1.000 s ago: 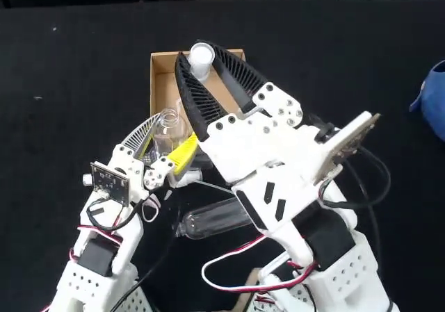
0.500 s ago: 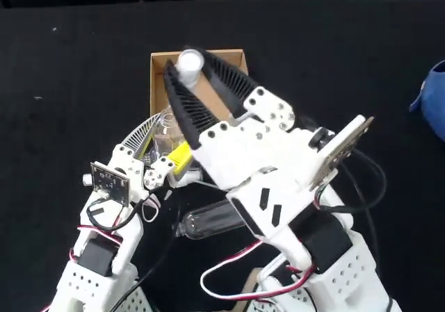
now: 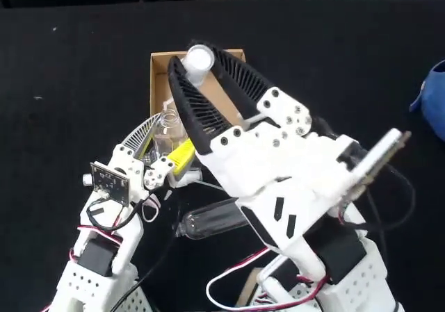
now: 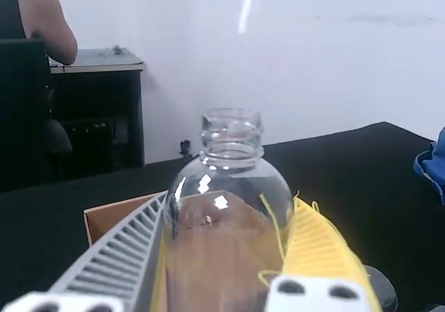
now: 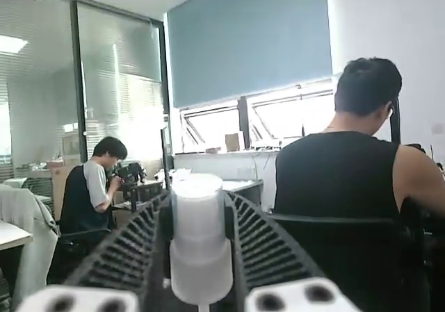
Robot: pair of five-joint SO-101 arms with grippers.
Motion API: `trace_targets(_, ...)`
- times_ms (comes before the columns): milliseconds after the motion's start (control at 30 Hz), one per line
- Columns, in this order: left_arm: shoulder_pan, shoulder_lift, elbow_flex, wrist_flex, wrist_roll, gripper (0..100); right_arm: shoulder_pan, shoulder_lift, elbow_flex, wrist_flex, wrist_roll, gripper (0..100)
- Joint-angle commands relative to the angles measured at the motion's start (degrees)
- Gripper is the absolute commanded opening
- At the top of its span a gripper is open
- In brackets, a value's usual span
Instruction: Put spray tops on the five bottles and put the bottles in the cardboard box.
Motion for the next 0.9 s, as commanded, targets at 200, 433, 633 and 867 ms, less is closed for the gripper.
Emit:
trace_targets(200,0.2,-0.4,1.4,0.4,0.5,3,-0.5,-0.8,5.0,3.3,0.5,1.1)
trace_targets(433,0.2,-0.4,1.4,0.5,0.4,3,-0.4,-0.9,9.3,-6.7,0.5,1.1)
trace_targets(633,0.3,-0.4,1.4,2.5,0.4,3,-0.4,-0.6,4.4,-8.5,0.5,1.1)
trace_targets(867,0.1,-0.4,1.4,2.2,0.4,3,0.2,-0.6,3.5,-8.0,6.0,1.1)
